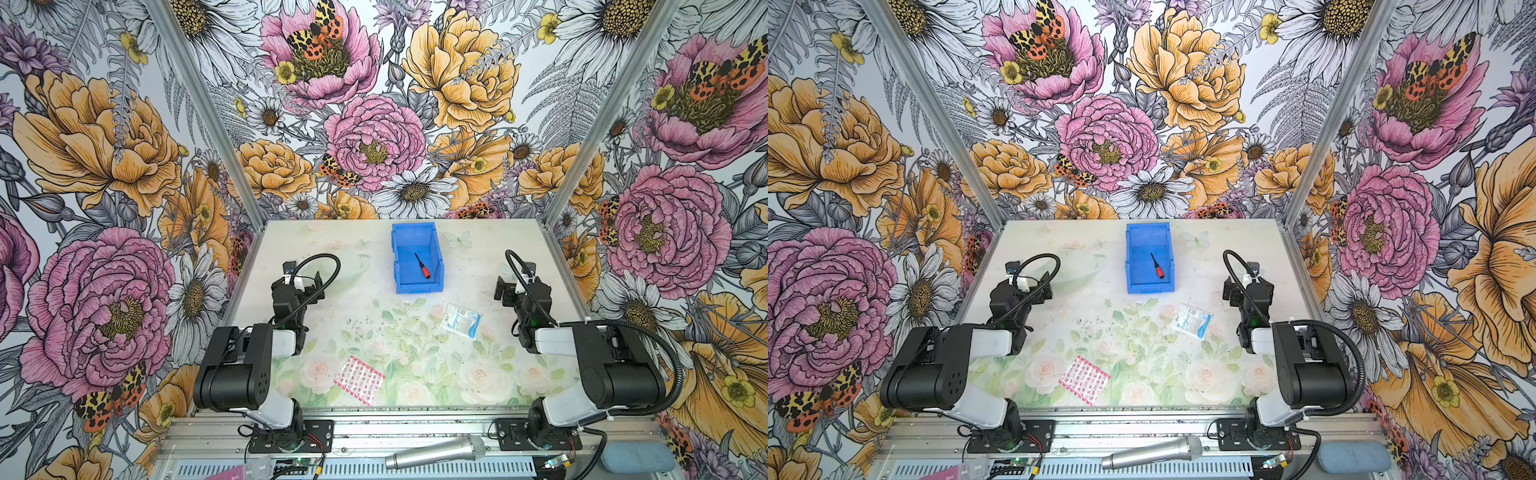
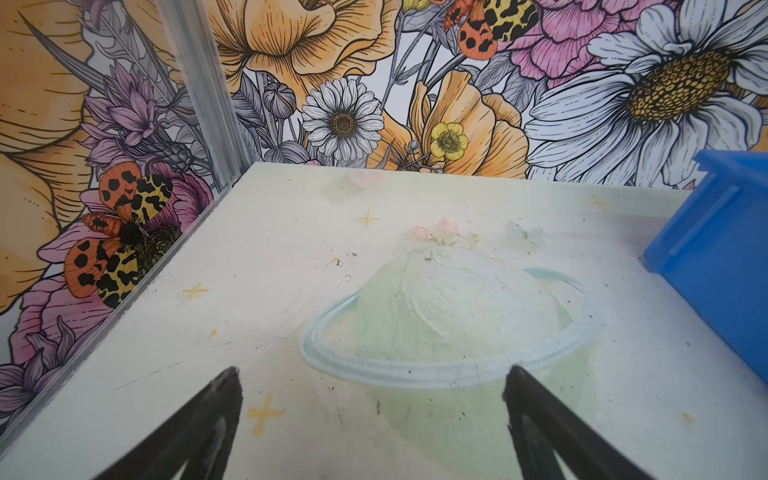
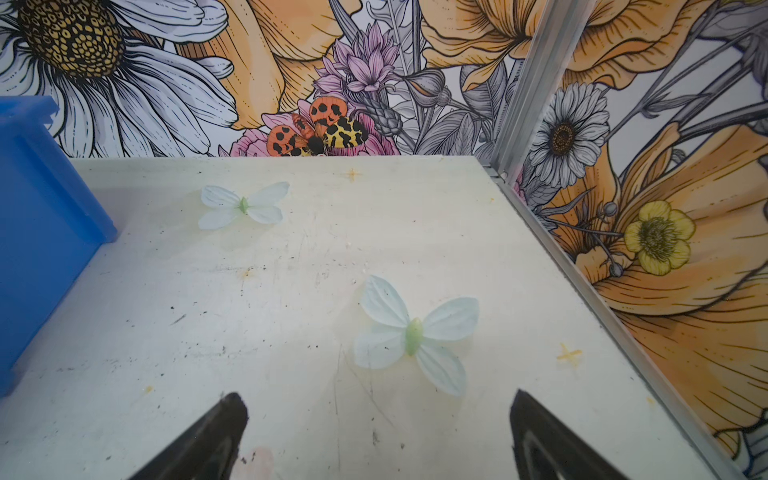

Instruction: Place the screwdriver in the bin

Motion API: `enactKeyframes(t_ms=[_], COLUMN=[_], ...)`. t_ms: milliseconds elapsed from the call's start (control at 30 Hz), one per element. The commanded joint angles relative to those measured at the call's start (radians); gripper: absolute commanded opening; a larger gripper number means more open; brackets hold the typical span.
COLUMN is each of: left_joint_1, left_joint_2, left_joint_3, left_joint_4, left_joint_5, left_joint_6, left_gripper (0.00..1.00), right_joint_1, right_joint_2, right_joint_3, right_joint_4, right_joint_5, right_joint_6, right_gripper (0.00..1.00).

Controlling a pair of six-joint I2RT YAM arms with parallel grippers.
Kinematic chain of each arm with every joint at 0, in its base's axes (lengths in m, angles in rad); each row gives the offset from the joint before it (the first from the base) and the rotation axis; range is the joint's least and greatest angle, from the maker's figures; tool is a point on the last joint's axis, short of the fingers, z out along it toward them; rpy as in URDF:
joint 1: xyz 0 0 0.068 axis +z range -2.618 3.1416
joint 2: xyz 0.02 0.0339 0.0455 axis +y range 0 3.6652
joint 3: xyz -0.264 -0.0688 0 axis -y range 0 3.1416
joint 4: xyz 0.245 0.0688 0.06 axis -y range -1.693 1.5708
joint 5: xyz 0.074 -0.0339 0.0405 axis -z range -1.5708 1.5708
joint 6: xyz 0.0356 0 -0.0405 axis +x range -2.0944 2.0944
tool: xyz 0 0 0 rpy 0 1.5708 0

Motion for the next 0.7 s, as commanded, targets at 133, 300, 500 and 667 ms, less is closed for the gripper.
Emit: enactKeyframes(t_ms=[133,300,500,667], left_joint_1=[-0.013,-0.017,-0.062,-0.025], left_joint_2=[0.01,0.009,0.011,0.011], left_joint_3=[-0.016,-0.015,-0.033,-0.015], left_joint_4=[0.049,0.046,0.082,0.046], left_joint_5=[0.002,-0.004,-0.086,-0.013], left_joint_6=[-0.014,-0.012,0.019,-0.003], left_gripper=[0.99,0.99,0.99,0.99], right_joint_1=[-0.001,-0.002,-0.002,0.0], right_joint_2=[0.006,0.005,0.003,0.003], right_joint_3=[0.0,0.0,-0.001,-0.002], right_joint_4=[0.043,0.043,0.044,0.045], right_joint_5=[-0.015,-0.015,-0.014,-0.013], right_joint_6=[0.016,0.016,0.015,0.015], right_gripper=[1.0,1.0,1.0,1.0])
